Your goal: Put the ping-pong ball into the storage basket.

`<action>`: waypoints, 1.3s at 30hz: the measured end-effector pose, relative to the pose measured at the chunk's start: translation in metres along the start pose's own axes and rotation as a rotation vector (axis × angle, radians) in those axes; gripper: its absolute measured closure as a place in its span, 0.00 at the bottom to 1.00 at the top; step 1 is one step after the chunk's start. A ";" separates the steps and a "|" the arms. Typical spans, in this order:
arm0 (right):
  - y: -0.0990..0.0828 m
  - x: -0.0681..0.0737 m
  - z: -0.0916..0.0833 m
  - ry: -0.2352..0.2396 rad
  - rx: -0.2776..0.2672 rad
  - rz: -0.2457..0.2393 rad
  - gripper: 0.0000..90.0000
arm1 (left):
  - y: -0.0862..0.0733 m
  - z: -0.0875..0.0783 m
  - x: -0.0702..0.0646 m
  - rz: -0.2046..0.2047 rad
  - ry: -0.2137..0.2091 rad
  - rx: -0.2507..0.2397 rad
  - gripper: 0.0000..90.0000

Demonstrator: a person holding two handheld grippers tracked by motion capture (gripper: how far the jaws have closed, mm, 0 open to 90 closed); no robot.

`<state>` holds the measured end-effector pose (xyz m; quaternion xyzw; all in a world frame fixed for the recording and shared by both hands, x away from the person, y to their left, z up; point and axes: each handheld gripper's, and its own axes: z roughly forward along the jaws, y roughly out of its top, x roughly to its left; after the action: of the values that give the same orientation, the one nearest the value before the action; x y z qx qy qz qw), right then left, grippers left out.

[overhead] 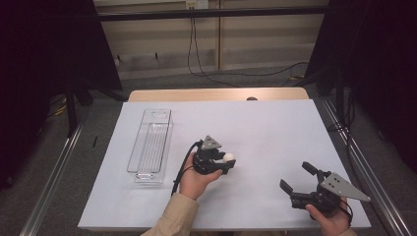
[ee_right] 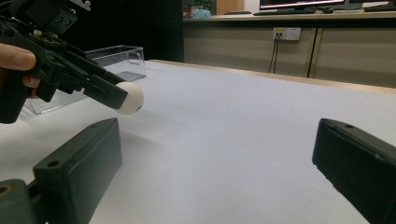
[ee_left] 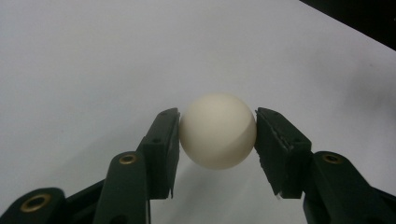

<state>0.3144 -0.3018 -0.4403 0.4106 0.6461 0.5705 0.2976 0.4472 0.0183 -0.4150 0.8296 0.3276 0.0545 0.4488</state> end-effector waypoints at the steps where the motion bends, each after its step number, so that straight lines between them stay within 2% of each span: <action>1: 0.000 0.000 0.000 0.000 -0.001 0.000 0.01 | 0.000 -0.001 0.001 0.006 0.004 0.005 0.57; 27: 0.000 0.000 0.001 -0.002 -0.005 -0.003 0.01 | 0.002 -0.012 0.008 -0.007 0.017 0.002 0.57; 39: 0.000 0.000 0.001 -0.001 -0.006 0.002 0.01 | 0.002 -0.015 0.010 -0.012 0.011 0.001 0.57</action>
<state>0.3152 -0.3007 -0.4405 0.4106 0.6438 0.5724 0.2988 0.4503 0.0345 -0.4069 0.8276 0.3351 0.0560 0.4468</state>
